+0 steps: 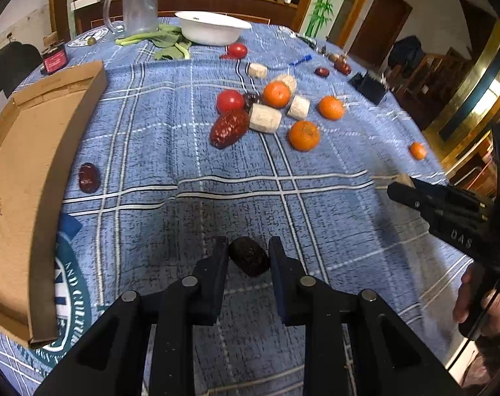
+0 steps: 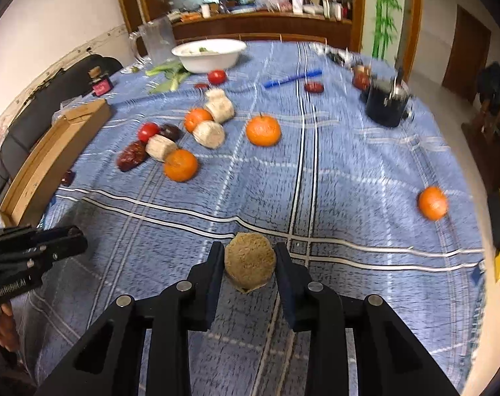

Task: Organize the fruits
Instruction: 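Lift the brown cake with the right gripper while the left lifts the date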

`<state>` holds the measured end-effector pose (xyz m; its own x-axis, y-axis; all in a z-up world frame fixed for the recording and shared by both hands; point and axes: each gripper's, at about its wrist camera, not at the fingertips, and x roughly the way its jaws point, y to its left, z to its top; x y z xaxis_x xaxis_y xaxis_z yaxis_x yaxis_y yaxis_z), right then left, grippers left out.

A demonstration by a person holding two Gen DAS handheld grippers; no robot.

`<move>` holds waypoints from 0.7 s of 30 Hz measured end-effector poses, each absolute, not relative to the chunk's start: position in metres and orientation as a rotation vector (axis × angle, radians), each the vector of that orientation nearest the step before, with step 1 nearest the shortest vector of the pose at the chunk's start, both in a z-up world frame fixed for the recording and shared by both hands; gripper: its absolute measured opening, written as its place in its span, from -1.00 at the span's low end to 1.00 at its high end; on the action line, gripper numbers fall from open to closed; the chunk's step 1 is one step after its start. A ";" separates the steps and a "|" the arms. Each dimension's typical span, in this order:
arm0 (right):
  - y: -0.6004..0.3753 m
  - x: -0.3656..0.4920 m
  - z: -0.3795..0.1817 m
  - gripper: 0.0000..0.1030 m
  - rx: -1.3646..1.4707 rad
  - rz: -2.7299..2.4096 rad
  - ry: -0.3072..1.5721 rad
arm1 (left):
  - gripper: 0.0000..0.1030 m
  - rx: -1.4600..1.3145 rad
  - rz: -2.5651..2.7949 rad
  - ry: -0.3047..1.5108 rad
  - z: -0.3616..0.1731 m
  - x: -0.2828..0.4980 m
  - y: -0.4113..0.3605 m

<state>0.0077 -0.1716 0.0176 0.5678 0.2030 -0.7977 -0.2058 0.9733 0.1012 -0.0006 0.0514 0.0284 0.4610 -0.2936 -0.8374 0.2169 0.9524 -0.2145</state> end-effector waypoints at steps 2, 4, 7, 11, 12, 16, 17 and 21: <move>-0.169 0.000 0.026 -0.37 -0.010 0.249 0.919 | -0.54 -0.097 -0.316 1.038 0.035 -0.004 0.054; -0.166 -0.007 0.032 -0.36 -0.018 0.258 0.908 | -0.54 -0.105 -0.314 1.028 0.041 -0.009 0.056; -0.160 -0.013 0.036 -0.36 -0.019 0.277 0.911 | -0.54 -0.088 -0.292 1.009 0.049 -0.016 0.058; -0.144 -0.017 0.035 -0.36 -0.037 0.298 0.914 | -0.54 -0.091 -0.261 0.989 0.061 -0.024 0.068; -0.139 -0.016 0.034 -0.36 -0.041 0.307 0.917 | -0.54 -0.092 -0.255 0.979 0.064 -0.027 0.072; -0.116 -0.013 0.035 -0.36 -0.067 0.326 0.920 | -0.54 -0.092 -0.223 0.949 0.076 -0.032 0.091; -0.108 -0.011 0.036 -0.36 -0.072 0.335 0.921 | -0.54 -0.092 -0.210 0.944 0.079 -0.033 0.098; -0.079 -0.006 0.041 -0.36 -0.092 0.370 0.914 | -0.54 -0.119 -0.186 0.937 0.085 -0.033 0.121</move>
<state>-0.0064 -0.0795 0.0414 0.5525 0.2743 -0.7871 -0.3514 0.9329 0.0784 -0.0327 0.1208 0.0854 0.5782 -0.2098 -0.7885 0.1069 0.9775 -0.1816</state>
